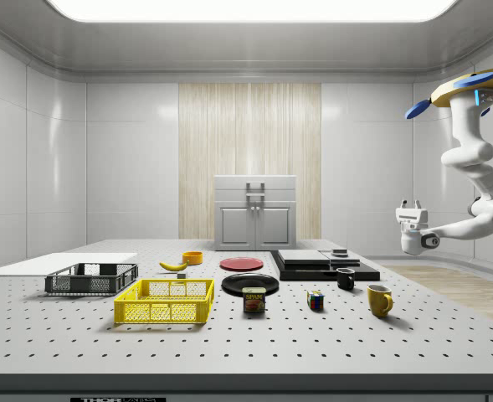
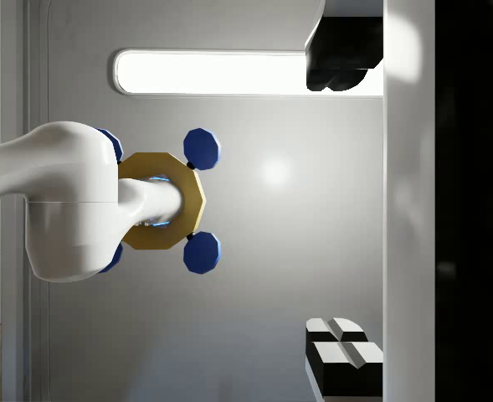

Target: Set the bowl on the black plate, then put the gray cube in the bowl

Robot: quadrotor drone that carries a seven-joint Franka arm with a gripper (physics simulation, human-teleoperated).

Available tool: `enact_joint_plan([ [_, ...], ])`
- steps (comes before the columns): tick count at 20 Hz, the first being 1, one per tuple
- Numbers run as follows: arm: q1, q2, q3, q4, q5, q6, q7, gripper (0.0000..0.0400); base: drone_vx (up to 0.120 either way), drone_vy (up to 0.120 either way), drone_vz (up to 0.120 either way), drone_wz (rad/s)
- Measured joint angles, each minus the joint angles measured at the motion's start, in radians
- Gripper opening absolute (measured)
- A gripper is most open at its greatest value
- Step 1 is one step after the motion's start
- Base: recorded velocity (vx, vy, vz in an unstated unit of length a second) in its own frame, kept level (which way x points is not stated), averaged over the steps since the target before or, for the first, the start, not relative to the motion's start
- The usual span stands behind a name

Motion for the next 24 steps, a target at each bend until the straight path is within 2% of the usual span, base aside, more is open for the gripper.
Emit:
enact_joint_plan([
  [21, -0.003, -0.009, 0.005, -0.006, -0.004, 0.013, 0.000, 0.0400, 0.000, 0.000, 0.000, 0.000],
  [24, -0.004, -0.011, 0.007, -0.008, -0.008, 0.015, 0.000, 0.0400, 0.107, 0.027, 0.000, 0.000],
])
